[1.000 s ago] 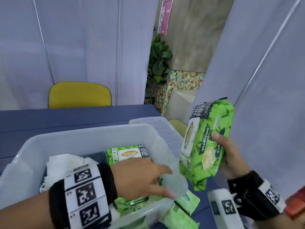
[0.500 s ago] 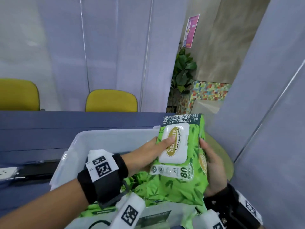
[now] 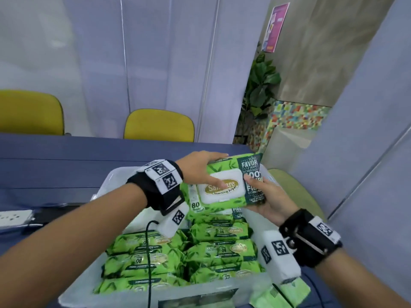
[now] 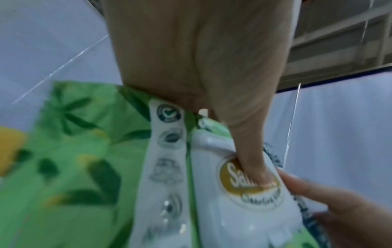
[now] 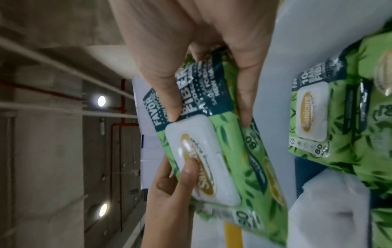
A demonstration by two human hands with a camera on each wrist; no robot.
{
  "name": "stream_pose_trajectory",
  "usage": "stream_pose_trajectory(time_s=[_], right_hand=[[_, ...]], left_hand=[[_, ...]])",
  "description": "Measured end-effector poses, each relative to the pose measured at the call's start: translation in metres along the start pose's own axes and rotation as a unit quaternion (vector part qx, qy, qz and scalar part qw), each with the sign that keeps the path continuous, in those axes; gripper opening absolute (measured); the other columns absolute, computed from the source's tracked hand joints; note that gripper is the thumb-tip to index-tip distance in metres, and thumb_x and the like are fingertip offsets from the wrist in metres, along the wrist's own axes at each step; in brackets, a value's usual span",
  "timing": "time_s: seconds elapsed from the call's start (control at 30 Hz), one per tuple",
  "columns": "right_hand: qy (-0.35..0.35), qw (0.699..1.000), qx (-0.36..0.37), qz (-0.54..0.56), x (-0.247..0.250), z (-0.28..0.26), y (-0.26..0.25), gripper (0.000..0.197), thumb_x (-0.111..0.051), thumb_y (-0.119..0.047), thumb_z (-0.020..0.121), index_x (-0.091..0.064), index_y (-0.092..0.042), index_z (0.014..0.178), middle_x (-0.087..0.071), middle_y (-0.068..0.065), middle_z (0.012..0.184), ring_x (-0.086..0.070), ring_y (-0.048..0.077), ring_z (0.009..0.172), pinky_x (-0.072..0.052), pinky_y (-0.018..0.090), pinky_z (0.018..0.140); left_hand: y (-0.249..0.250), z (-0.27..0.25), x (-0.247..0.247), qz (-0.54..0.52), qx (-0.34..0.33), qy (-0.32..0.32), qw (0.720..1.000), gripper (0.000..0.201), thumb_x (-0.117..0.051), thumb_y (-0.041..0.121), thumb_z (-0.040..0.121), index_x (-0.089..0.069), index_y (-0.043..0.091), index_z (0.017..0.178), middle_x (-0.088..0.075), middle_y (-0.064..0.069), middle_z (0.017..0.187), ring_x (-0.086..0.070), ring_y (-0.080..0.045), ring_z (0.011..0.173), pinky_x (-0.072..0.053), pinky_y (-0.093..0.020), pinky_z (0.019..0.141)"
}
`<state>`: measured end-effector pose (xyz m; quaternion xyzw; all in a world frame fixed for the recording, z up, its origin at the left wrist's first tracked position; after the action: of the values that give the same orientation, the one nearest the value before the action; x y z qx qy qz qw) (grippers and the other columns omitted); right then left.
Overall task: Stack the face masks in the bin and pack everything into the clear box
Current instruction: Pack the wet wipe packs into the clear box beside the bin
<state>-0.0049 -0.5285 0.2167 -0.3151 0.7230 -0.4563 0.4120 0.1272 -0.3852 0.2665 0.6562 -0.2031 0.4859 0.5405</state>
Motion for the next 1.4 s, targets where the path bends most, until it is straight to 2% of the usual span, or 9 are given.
stream_pose_trajectory(time_s=[0.17, 0.37, 0.5, 0.67, 0.77, 0.9, 1.0, 1.2, 1.4], right_hand=[[0.112, 0.992, -0.011, 0.054, 0.012, 0.04, 0.017, 0.037, -0.065, -0.017, 0.088, -0.06, -0.004, 0.123, -0.07, 0.016, 0.111, -0.071, 0.025, 0.081, -0.057, 0.035, 0.055], [0.171, 0.982, -0.08, 0.02, 0.034, 0.075, 0.05, 0.048, -0.075, -0.018, 0.08, -0.058, -0.002, 0.121, -0.068, 0.019, 0.111, -0.065, 0.034, 0.098, -0.058, 0.04, 0.055], [0.207, 0.971, -0.117, 0.018, 0.037, 0.091, 0.069, 0.048, -0.075, -0.025, 0.08, -0.058, -0.003, 0.12, -0.057, 0.017, 0.125, -0.056, 0.038, 0.112, -0.058, 0.041, 0.053], [0.228, 0.965, -0.127, -0.006, 0.037, 0.103, 0.077, 0.029, -0.057, -0.014, 0.095, -0.048, -0.002, 0.119, -0.047, 0.016, 0.123, -0.054, 0.037, 0.107, -0.055, 0.043, 0.066], [0.227, 0.965, -0.13, -0.03, 0.033, 0.103, 0.079, 0.017, -0.049, -0.003, 0.095, -0.043, -0.003, 0.111, -0.052, 0.017, 0.109, -0.056, 0.024, 0.079, -0.053, 0.035, 0.061], [0.243, 0.966, -0.093, -0.011, 0.028, 0.089, 0.073, 0.054, -0.053, 0.008, 0.086, -0.036, -0.001, 0.136, -0.041, 0.018, 0.127, -0.051, 0.03, 0.099, -0.056, 0.034, 0.059], [0.188, 0.978, -0.084, -0.016, 0.019, 0.061, 0.051, 0.068, -0.051, 0.006, 0.09, -0.021, -0.013, 0.149, -0.028, 0.006, 0.134, -0.044, 0.031, 0.114, -0.054, 0.027, 0.066], [0.12, 0.989, -0.02, 0.081, 0.03, -0.001, -0.001, 0.053, -0.047, 0.003, 0.092, -0.038, -0.018, 0.14, -0.045, 0.008, 0.11, -0.058, 0.049, 0.104, -0.057, 0.049, 0.078], [0.195, 0.975, 0.108, 0.021, 0.077, -0.063, -0.003, 0.045, -0.048, 0.002, 0.093, -0.047, -0.021, 0.132, -0.051, 0.006, 0.098, -0.061, 0.037, 0.094, -0.055, 0.049, 0.084]], left_hand=[[-0.032, 0.039, -0.024, 0.108, 0.074, 0.119, 0.984, 0.063, -0.055, 0.055, 0.087, -0.037, 0.031, 0.142, -0.044, 0.0, 0.143, -0.037, -0.021, 0.133, -0.029, -0.043, 0.108], [-0.105, 0.03, -0.081, -0.126, 0.255, 0.176, 0.943, 0.083, -0.06, 0.044, 0.088, -0.017, 0.003, 0.147, -0.008, -0.014, 0.154, -0.031, -0.031, 0.137, -0.03, -0.038, 0.111], [-0.1, 0.021, -0.104, -0.107, 0.195, 0.237, 0.946, 0.066, -0.066, 0.034, 0.085, -0.031, 0.008, 0.135, -0.017, -0.009, 0.143, -0.057, -0.025, 0.093, -0.043, -0.031, 0.093], [-0.11, 0.018, -0.142, -0.157, 0.224, 0.145, 0.951, 0.086, -0.068, 0.046, 0.081, -0.022, 0.008, 0.142, -0.024, -0.012, 0.139, -0.04, -0.029, 0.127, -0.033, -0.033, 0.106], [-0.108, 0.021, -0.159, -0.172, 0.225, 0.052, 0.958, 0.121, -0.073, 0.06, 0.068, 0.006, 0.022, 0.151, 0.005, -0.014, 0.154, -0.01, -0.031, 0.145, -0.02, -0.041, 0.117], [-0.099, 0.027, -0.171, -0.049, 0.193, 0.033, 0.979, 0.112, -0.062, 0.059, 0.079, 0.023, 0.03, 0.146, 0.023, -0.019, 0.154, 0.021, -0.037, 0.142, 0.003, -0.049, 0.117], [-0.093, 0.036, -0.175, 0.025, 0.163, 0.037, 0.986, 0.082, -0.045, 0.048, 0.094, 0.019, 0.039, 0.145, 0.021, -0.022, 0.154, 0.023, -0.041, 0.14, 0.007, -0.053, 0.116], [-0.095, 0.043, -0.173, 0.092, 0.158, -0.024, 0.983, 0.075, -0.036, 0.052, 0.096, 0.016, 0.037, 0.147, 0.013, -0.026, 0.155, 0.019, -0.039, 0.142, 0.003, -0.057, 0.115], [-0.058, 0.035, -0.125, 0.133, 0.168, -0.056, 0.975, 0.082, -0.043, 0.063, 0.089, 0.007, 0.039, 0.149, 0.011, -0.013, 0.158, 0.007, -0.046, 0.142, -0.011, -0.059, 0.113]])
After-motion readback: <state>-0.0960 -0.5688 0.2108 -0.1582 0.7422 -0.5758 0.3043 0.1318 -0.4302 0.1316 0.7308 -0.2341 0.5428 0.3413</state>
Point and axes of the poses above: each hand's wrist, its own z-axis towards the middle knuckle, its own x-axis out of the back of the hand, y = z × x, the point moved 3 cm from there along z, towards the middle knuckle
